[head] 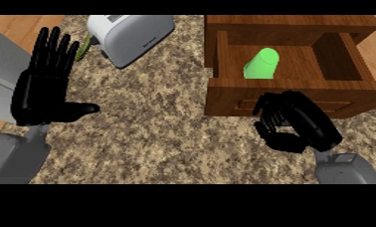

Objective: Pick up the cup, place it into the drawer and close the drawer

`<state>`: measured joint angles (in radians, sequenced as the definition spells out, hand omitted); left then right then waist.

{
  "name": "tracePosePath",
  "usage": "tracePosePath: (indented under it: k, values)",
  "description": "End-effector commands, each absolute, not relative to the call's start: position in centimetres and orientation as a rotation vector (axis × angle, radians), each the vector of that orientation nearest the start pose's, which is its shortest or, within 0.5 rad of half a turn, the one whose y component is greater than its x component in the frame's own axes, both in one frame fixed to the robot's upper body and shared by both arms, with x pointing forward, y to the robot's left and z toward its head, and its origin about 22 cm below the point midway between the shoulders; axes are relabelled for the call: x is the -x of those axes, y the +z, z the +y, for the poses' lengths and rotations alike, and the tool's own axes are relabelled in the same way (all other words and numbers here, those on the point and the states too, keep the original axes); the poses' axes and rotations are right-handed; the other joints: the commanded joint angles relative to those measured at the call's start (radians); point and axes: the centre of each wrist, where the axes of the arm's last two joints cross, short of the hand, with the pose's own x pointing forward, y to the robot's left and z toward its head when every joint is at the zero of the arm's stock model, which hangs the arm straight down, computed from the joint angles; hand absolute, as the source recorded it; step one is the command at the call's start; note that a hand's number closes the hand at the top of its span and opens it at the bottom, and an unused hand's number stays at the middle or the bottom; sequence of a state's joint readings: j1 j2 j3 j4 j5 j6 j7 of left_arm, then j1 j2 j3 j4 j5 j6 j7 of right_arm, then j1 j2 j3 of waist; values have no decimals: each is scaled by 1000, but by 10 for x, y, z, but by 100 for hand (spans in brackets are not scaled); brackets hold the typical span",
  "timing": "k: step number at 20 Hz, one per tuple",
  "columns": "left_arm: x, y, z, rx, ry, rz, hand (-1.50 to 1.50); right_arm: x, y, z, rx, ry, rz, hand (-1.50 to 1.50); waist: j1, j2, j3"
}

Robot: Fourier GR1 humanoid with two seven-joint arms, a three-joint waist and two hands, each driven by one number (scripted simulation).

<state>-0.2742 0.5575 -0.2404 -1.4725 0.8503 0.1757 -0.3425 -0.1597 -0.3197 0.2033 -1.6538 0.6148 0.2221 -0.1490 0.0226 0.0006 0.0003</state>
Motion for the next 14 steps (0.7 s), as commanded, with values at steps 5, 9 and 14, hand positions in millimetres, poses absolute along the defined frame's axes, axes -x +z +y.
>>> tracePosePath:
  k: [5, 9, 14]
  values:
    - [-276, 49, 307, 243, 176, -1882, -150, -303, -1, -216, 438, 1266, -1580, -150, -7, 3, 0]
    - [-277, 42, 319, 245, 186, -1870, -150, -326, -21, -228, 449, 1288, -1550, -150, -10, 4, 0]
    - [-263, 40, 334, 255, 208, -1879, -150, -359, -20, -220, 435, 1253, -1524, -150, -9, 3, 0]
